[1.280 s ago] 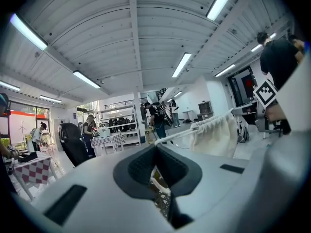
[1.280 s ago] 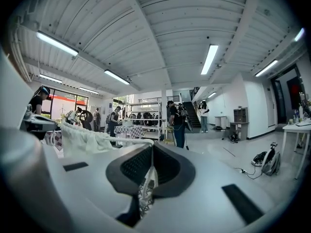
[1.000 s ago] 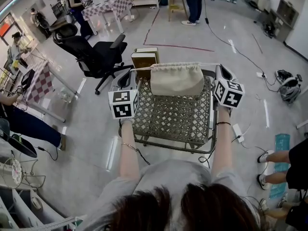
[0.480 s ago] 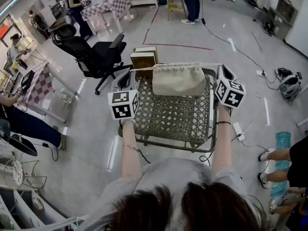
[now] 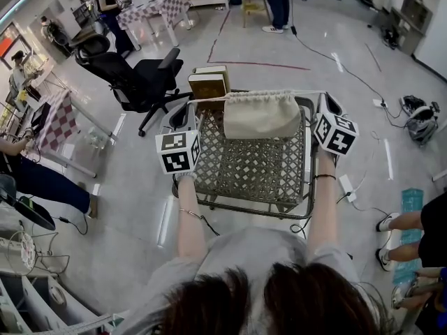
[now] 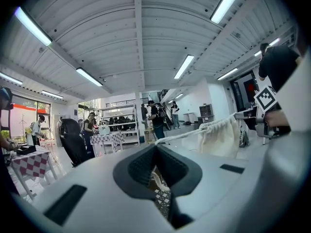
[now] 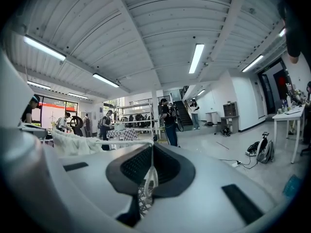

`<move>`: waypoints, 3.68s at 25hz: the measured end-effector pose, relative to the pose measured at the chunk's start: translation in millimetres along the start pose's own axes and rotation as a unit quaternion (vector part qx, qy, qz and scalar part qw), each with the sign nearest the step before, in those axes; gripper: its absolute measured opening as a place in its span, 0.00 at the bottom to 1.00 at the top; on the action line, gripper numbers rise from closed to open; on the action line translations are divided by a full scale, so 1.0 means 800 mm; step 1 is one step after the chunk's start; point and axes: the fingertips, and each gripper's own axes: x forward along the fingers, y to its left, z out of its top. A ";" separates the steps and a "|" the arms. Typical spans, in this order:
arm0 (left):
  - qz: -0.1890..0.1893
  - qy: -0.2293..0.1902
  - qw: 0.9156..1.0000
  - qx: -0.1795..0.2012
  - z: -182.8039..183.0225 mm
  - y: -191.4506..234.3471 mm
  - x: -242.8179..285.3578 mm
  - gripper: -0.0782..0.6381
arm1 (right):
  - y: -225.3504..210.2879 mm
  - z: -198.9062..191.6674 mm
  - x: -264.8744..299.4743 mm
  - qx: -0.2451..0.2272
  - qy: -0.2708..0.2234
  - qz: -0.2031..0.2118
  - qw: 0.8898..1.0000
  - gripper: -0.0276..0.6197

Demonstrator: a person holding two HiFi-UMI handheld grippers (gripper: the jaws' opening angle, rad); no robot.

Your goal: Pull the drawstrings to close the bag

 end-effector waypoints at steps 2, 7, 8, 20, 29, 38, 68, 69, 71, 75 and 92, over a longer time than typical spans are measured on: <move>0.002 -0.001 1.000 -0.001 0.000 0.002 -0.001 0.14 | 0.001 0.000 0.001 -0.001 0.000 0.000 1.000 0.08; 0.007 -0.005 1.000 -0.005 0.002 0.005 0.000 0.14 | 0.000 0.002 0.004 0.004 -0.004 0.000 1.000 0.08; 0.007 -0.006 1.000 -0.006 0.002 0.005 0.000 0.14 | -0.001 0.003 0.004 0.008 -0.005 0.000 1.000 0.08; 0.007 -0.014 1.000 -0.009 0.009 0.008 0.000 0.14 | -0.010 0.008 0.004 0.028 -0.011 -0.006 1.000 0.08; 0.007 -0.018 1.000 -0.009 0.010 0.005 0.004 0.14 | -0.025 0.004 0.005 0.036 -0.011 -0.015 0.999 0.08; 0.003 -0.019 1.000 -0.009 0.011 0.002 0.009 0.14 | -0.039 0.003 0.005 0.045 -0.014 -0.027 0.999 0.08; 0.003 -0.032 0.999 -0.003 0.022 -0.002 0.016 0.15 | -0.078 -0.004 0.010 0.057 -0.016 -0.058 0.997 0.08; 0.002 -0.032 0.999 -0.003 0.022 -0.002 0.016 0.15 | -0.078 -0.004 0.010 0.057 -0.016 -0.059 0.996 0.08; 0.002 -0.033 0.999 -0.003 0.024 -0.002 0.016 0.14 | -0.080 -0.003 0.010 0.057 -0.015 -0.061 0.996 0.08; 0.003 -0.035 0.999 -0.004 0.028 0.000 0.015 0.14 | -0.082 0.003 0.010 0.057 -0.019 -0.062 0.996 0.08; 0.002 -0.039 0.999 -0.008 0.026 0.002 0.015 0.15 | -0.088 0.002 0.011 0.063 -0.023 -0.062 0.996 0.08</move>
